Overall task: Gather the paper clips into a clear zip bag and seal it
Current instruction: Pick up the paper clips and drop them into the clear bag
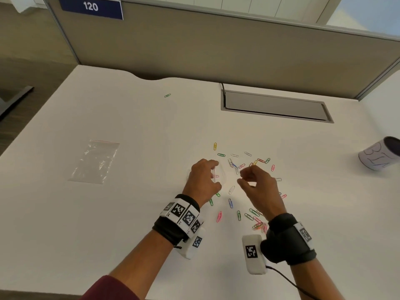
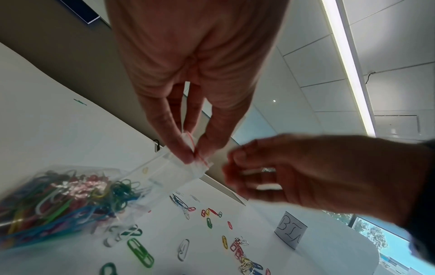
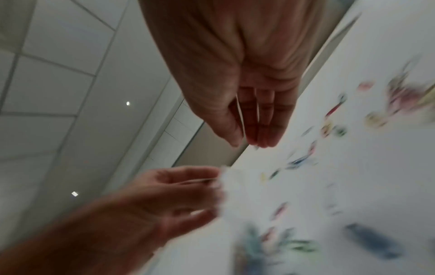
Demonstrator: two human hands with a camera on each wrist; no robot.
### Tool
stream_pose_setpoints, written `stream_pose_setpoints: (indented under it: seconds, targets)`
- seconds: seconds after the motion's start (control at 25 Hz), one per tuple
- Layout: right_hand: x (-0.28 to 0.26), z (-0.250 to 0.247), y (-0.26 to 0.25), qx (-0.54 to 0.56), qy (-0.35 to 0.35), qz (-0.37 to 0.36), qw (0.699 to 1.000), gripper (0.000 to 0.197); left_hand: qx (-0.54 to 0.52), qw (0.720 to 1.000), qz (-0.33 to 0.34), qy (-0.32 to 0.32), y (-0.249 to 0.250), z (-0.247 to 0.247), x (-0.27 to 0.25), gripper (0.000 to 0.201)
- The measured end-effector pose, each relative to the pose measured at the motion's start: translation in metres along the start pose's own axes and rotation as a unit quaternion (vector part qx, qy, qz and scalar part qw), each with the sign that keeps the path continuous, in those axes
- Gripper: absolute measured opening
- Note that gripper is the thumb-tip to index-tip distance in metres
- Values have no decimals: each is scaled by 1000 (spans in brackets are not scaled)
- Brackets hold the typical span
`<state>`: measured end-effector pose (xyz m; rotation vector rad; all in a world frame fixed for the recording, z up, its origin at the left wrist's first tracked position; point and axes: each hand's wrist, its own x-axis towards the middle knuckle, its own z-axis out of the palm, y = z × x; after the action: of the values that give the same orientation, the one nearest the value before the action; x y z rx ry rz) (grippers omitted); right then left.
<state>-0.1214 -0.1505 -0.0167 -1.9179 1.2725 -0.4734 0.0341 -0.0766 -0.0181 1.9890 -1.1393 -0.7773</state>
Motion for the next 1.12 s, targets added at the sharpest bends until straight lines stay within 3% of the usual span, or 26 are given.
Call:
stream_pose_setpoints:
  seconds: [0.16, 0.28, 0.44, 0.56, 0.68, 0.8, 0.88, 1.04, 1.12]
  targets:
    - [-37, -14, 68, -177, -67, 142, 972, 70, 1, 1000, 13, -11, -1, 2, 2, 59]
    - [-50, -9, 85, -169, -75, 202, 962, 76, 5, 1000, 20, -15, 1, 5, 2, 59]
    - [-27, 11, 75, -143, -32, 158, 977, 47, 3, 1000, 23, -18, 2, 10, 0, 58]
    - [-3, 11, 72, -123, -8, 115, 986, 40, 6, 1000, 22, -15, 2, 11, -1, 59]
    - [20, -12, 79, -133, 12, 94, 987, 58, 6, 1000, 20, -12, 0, 9, -2, 60]
    - [31, -24, 86, -256, -95, 102, 957, 98, 9, 1000, 19, -10, 0, 9, -2, 60]
    - [25, -18, 84, -277, -118, 86, 950, 102, 7, 1000, 20, -11, 2, 10, -2, 59]
    - [4, 1, 83, -310, -123, -3, 943, 89, 6, 1000, 23, -9, 3, 13, -1, 58]
    - [3, 9, 84, -272, -98, -27, 957, 64, 5, 1000, 22, -11, 4, 14, -1, 59]
